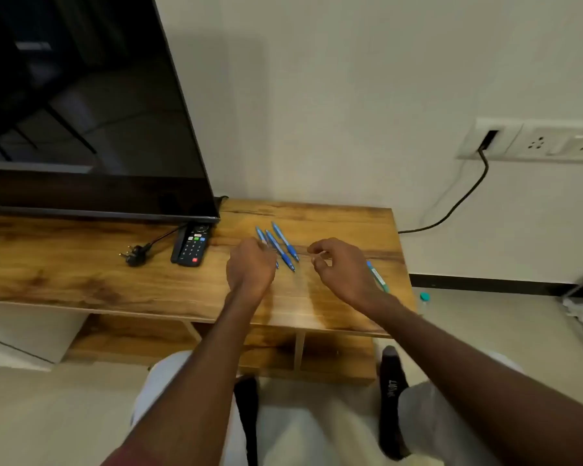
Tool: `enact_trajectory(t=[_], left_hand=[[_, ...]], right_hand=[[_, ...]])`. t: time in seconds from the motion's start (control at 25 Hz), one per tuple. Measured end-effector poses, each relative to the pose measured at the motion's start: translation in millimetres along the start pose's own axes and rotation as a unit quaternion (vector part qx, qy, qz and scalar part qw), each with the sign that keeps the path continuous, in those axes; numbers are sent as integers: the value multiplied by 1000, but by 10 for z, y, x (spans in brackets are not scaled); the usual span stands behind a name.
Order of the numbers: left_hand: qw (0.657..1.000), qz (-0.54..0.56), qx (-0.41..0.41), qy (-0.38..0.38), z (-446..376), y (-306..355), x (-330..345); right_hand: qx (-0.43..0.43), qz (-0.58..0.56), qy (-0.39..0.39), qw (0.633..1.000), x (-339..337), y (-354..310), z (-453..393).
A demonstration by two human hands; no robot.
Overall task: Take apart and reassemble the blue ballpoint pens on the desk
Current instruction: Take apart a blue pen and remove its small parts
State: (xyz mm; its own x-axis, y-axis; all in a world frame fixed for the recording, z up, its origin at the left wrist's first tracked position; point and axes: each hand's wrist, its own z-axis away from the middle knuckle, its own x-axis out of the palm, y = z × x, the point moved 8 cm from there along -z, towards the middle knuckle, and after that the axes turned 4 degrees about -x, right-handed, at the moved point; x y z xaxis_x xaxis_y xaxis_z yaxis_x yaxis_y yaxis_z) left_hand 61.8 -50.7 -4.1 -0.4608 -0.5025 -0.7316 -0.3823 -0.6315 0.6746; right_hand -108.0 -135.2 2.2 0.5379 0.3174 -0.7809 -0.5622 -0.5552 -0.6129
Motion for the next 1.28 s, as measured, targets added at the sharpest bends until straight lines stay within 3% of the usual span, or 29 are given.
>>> enact_trajectory(t=[0.12,0.24,0.52,0.88,1.12,1.28], left_hand=[[997,-76,-9,21,-374,-74,144],[993,-104,-49,-4,-677,-261,328],[972,-233,-7,-2,-746,-203,558],[986,-164,-20,-16,-749,-222,546],[993,-73,-75,-45,-824,-312,466],[999,-23,-41,-15,-715,-69,286]], right_hand=[[59,-67,27,996,192,333,-202],[87,-97,-15,991,386,478,-414],[88,-64,-95,989,442,368,-603],[84,-5,-123,989,361,391,-502],[82,2,-98,992,227,440,-519],[105,-108,-57,987,191,458,-570]])
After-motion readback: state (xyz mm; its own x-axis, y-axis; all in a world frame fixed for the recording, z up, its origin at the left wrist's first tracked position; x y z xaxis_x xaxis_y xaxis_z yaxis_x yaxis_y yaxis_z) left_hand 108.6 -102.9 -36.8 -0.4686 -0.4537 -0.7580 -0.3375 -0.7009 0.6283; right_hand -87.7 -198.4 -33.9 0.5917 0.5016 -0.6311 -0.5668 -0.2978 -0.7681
